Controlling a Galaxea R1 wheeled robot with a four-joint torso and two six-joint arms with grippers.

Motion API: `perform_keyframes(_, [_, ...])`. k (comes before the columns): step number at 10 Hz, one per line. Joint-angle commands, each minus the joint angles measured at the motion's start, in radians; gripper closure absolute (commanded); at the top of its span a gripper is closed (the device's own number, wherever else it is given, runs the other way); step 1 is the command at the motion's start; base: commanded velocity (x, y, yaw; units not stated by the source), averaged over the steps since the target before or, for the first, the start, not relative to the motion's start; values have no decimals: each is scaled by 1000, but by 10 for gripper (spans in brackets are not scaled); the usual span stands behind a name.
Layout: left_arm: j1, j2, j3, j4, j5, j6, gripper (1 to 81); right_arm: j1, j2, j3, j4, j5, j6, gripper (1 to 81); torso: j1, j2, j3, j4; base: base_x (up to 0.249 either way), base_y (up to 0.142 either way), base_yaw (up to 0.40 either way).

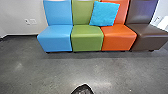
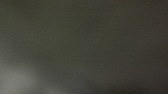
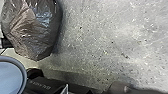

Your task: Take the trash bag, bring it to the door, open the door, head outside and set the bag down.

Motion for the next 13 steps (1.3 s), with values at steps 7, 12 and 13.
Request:
perform_keyframes(7, [-22, -98, 155, 21, 72, 13, 811, -54, 13, -41, 14, -34, -9, 10, -176, 275, 246, 0, 0, 0, 0])
perform_keyframes(12, [50, -109, 155, 96, 63, 15, 811, -148, 65, -131, 16, 44, -9, 10, -285, 442, 360, 0, 0, 0, 0])
perform_keyframes(13, [75, -114, 154, 117, 61, 15, 811, -166, 72, -139, 14, 58, -14, 10, -310, 480, 383, 0, 0, 0, 0])
